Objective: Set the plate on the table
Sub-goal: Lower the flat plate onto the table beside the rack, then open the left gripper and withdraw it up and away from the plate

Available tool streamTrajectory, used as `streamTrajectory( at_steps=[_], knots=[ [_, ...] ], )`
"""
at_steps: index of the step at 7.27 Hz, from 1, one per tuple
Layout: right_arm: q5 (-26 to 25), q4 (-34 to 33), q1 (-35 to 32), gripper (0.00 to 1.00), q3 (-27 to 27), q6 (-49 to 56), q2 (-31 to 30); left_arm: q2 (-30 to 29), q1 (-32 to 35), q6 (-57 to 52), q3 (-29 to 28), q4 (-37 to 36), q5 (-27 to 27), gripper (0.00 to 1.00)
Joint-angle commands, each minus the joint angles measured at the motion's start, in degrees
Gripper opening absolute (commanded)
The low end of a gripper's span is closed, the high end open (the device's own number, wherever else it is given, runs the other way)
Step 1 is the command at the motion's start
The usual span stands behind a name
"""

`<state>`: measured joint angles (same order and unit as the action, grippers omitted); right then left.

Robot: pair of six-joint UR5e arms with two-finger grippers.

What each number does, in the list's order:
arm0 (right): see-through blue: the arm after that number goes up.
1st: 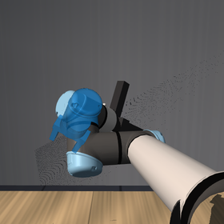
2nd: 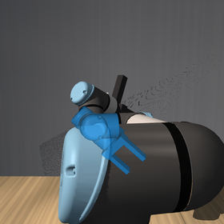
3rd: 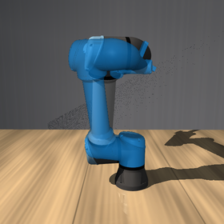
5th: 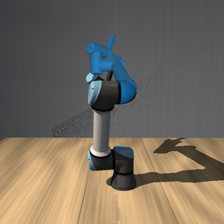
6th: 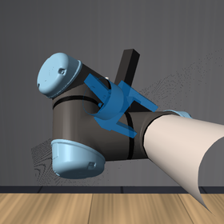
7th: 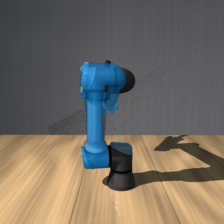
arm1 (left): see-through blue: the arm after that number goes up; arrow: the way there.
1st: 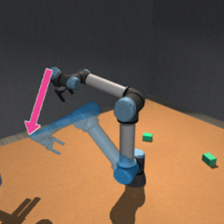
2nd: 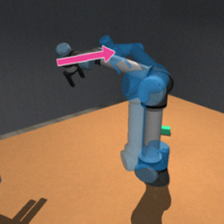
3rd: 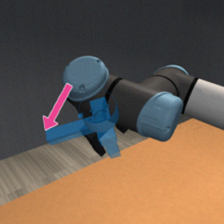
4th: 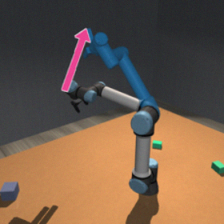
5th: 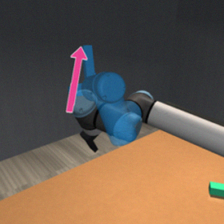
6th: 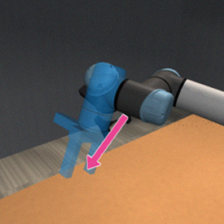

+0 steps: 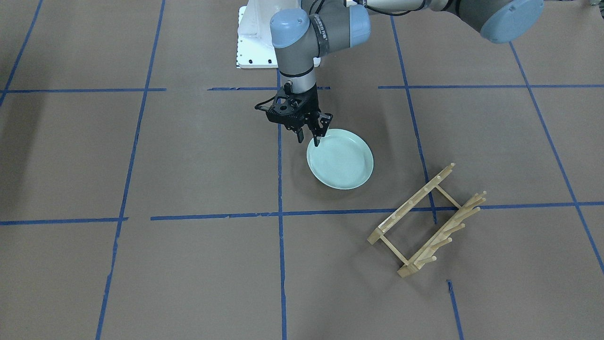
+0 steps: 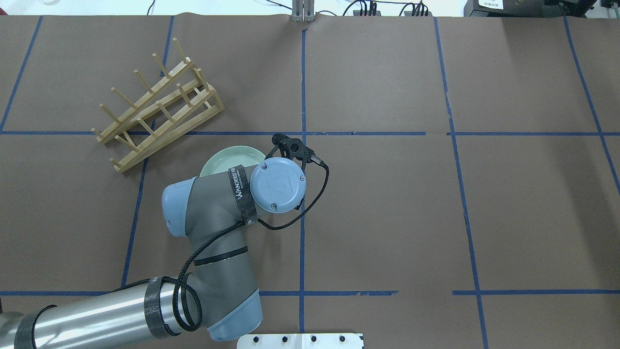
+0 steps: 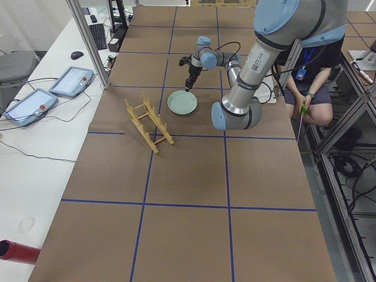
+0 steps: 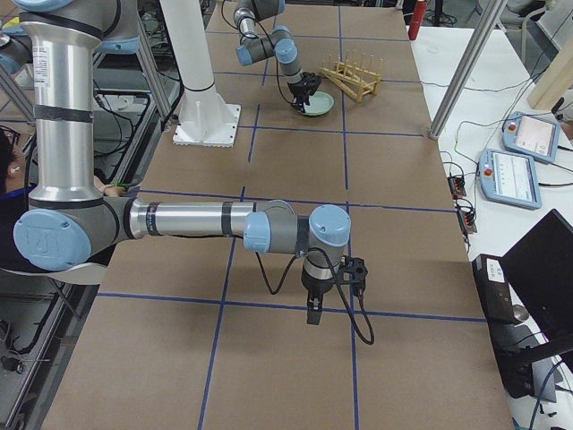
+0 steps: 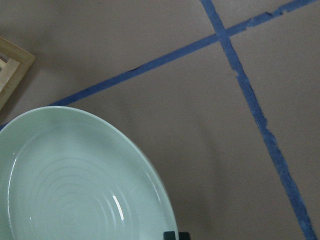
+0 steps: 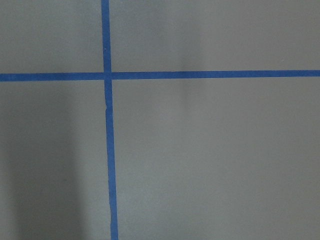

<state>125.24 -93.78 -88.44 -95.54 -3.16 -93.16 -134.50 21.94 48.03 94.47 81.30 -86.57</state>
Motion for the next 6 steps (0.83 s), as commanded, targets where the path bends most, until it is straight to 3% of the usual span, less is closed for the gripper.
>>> streamTrajectory(
  at_steps=[1, 3, 4, 5, 6],
  knots=[
    [0.0, 0.0, 0.0, 1.00, 0.0, 0.0, 0.0, 0.4, 2.4, 0.3, 4.6, 0.0, -0.1, 1.00],
    [0.0, 0.0, 0.0, 1.00, 0.0, 0.0, 0.0, 0.8, 7.3, 0.2, 10.6, -0.3, -2.0, 1.00],
    [0.0, 0.0, 0.0, 1.00, 0.0, 0.0, 0.0, 0.9, 15.1, -0.1, 11.8, -0.3, -8.4, 1.00],
    [0.0, 0.0, 0.0, 1.00, 0.0, 0.0, 0.0, 3.3, 25.6, -0.8, 12.1, -0.1, -20.7, 1.00],
    [0.0, 0.0, 0.0, 1.00, 0.0, 0.0, 0.0, 6.8, 33.9, -8.2, 12.0, 0.4, -30.6, 1.00]
  ],
)
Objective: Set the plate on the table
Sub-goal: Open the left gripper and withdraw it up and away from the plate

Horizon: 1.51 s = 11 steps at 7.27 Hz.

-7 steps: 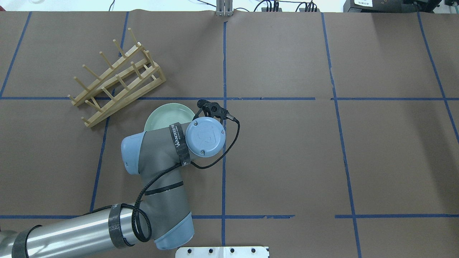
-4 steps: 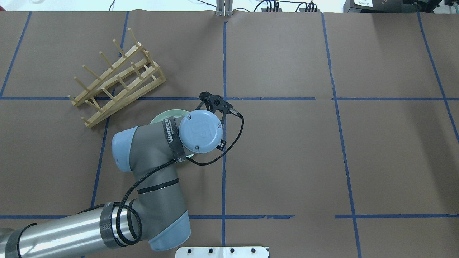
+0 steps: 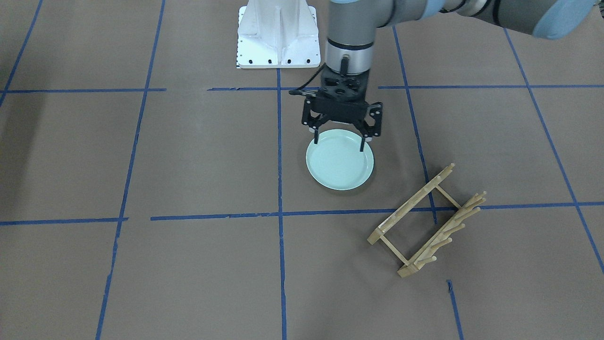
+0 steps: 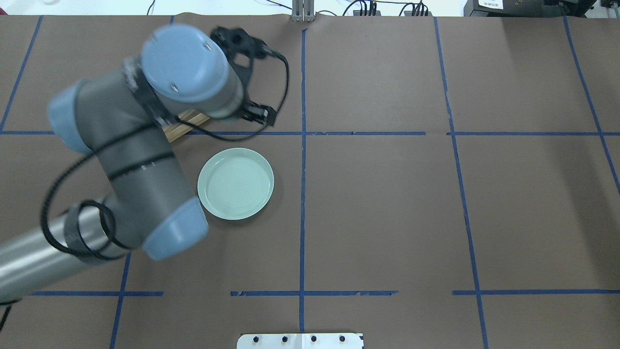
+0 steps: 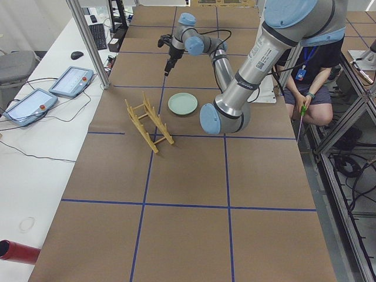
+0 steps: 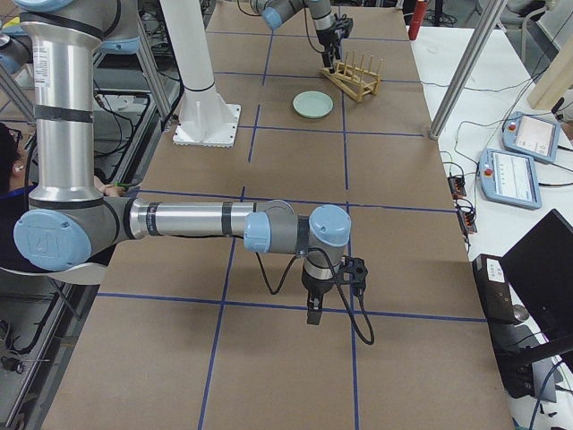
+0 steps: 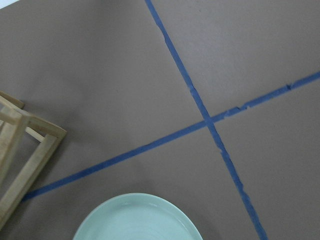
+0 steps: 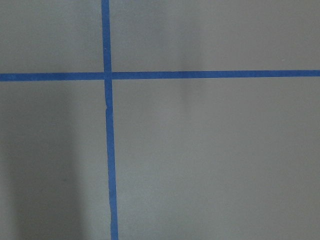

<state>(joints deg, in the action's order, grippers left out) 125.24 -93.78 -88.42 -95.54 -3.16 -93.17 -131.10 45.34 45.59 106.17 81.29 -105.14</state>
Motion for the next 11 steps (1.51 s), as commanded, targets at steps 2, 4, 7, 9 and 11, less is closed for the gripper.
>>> streamTrajectory(
  at_steps=[2, 4, 7, 9, 11],
  knots=[
    [0.0, 0.0, 0.0, 1.00, 0.0, 0.0, 0.0, 13.6, 25.7, -25.1, -1.5, 1.4, -25.0, 1.00],
    [0.0, 0.0, 0.0, 1.00, 0.0, 0.0, 0.0, 23.6, 36.3, -38.9, -6.6, 1.5, -29.2, 1.00],
    [0.0, -0.1, 0.0, 1.00, 0.0, 0.0, 0.0, 38.7, 41.1, -49.5, -13.3, 8.9, -29.4, 1.00],
    [0.0, 0.0, 0.0, 1.00, 0.0, 0.0, 0.0, 40.3, 41.7, -49.2, -14.9, 10.9, -29.4, 1.00],
    [0.0, 0.0, 0.0, 1.00, 0.0, 0.0, 0.0, 40.4, 41.7, -49.1, -15.0, 10.7, -29.3, 1.00]
  ],
)
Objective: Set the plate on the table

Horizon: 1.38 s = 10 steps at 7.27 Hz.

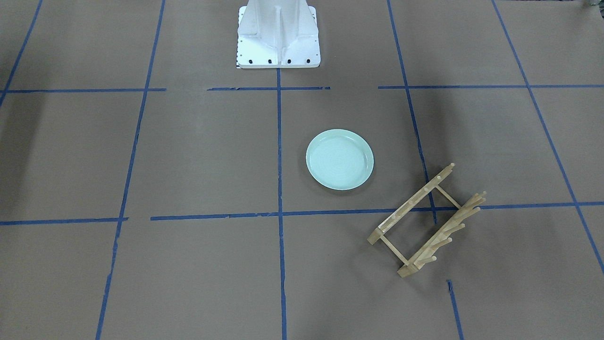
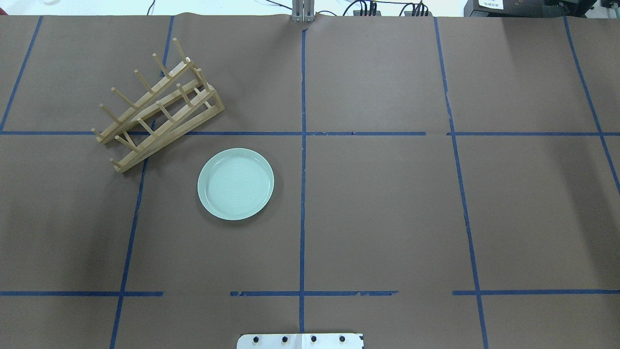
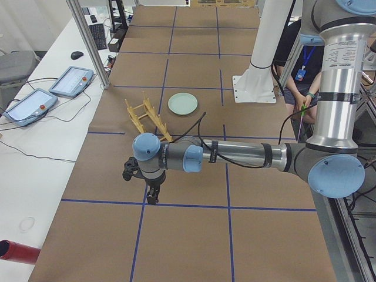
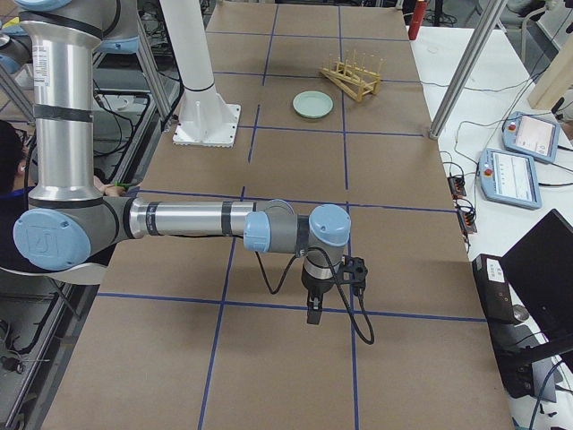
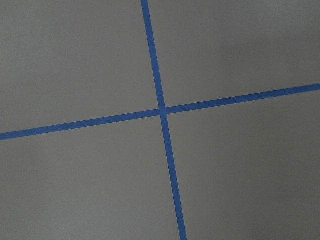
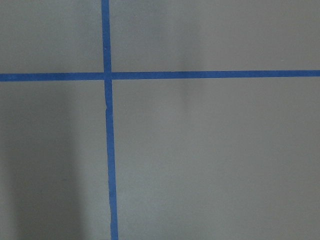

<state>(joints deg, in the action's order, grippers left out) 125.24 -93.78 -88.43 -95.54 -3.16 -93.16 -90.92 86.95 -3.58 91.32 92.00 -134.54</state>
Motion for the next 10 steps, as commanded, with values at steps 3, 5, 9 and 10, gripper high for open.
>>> streamTrajectory(
  at_steps=[3, 5, 9, 10],
  knots=[
    [0.0, 0.0, -0.1, 1.00, 0.0, 0.0, 0.0, 0.1, 4.8, 0.0, 0.3, -0.4, 0.4, 1.00],
    [0.0, 0.0, 0.0, 1.00, 0.0, 0.0, 0.0, 0.1, 4.8, 0.1, 0.1, -0.5, 0.4, 1.00],
    [0.0, 0.0, 0.0, 1.00, 0.0, 0.0, 0.0, 0.1, 4.8, 0.1, 0.0, -0.6, 0.5, 1.00],
    [0.0, 0.0, -0.1, 1.00, 0.0, 0.0, 0.0, 0.2, 4.8, 0.1, 0.0, -0.6, 0.5, 1.00]
  ],
)
